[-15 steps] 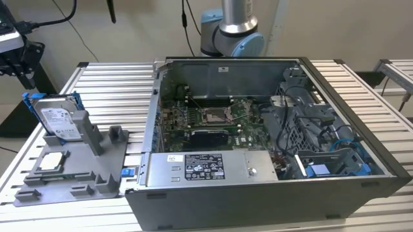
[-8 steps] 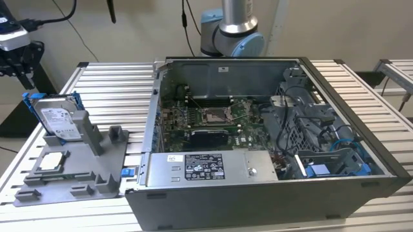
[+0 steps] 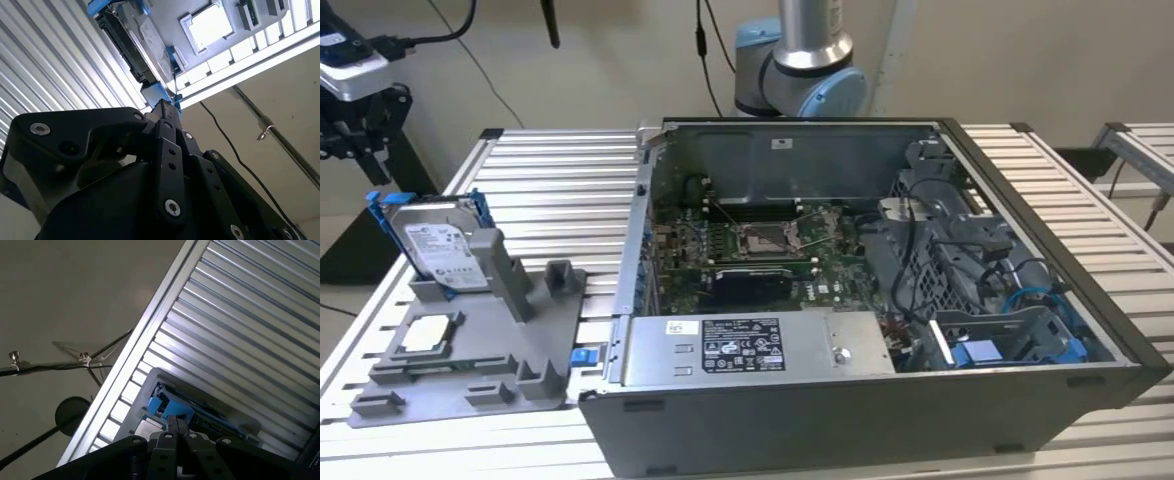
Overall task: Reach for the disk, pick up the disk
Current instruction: 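Pick up the disk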
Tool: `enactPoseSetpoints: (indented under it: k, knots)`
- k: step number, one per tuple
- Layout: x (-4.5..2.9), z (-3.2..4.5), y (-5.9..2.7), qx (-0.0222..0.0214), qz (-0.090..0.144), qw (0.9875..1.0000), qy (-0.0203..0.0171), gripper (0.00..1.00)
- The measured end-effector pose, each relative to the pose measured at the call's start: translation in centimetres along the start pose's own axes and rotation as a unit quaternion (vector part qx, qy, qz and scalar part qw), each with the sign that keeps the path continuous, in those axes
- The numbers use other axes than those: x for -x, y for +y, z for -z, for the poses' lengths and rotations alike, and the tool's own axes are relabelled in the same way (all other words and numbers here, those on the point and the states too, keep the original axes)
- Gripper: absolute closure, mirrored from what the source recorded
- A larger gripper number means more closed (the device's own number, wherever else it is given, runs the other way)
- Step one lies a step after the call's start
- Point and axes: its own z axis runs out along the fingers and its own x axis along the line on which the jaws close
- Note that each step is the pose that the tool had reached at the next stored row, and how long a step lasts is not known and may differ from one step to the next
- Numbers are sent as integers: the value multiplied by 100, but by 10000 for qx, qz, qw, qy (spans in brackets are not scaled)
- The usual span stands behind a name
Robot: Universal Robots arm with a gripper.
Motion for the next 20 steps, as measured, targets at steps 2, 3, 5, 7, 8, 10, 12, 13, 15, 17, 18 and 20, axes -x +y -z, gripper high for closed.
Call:
enactPoseSetpoints:
  k: [2, 3, 5, 7, 8, 10, 12, 13, 15, 17, 18, 20]
  knots:
    - [0, 0, 0, 0, 1, 10000, 0, 100]
    - [0, 0, 0, 0, 1, 10000, 0, 100]
    - [0, 0, 0, 0, 1, 10000, 0, 100]
    - [0, 0, 0, 0, 11, 10000, 0, 100]
    - [0, 0, 0, 0, 31, 10000, 1, 100]
    - [0, 0, 0, 0, 109, 9999, 4, 100]
    - [0, 0, 0, 0, 263, 9997, 10, 100]
    - [0, 0, 0, 0, 358, 9994, 14, 100]
    - [0, 0, 0, 0, 535, 9986, 21, 100]
    - [0, 0, 1, -1, 717, 9974, 26, 100]
    - [0, 0, 1, -2, 806, 9967, 29, 100]
    - [0, -1, 0, -2, 988, 9951, 35, 100]
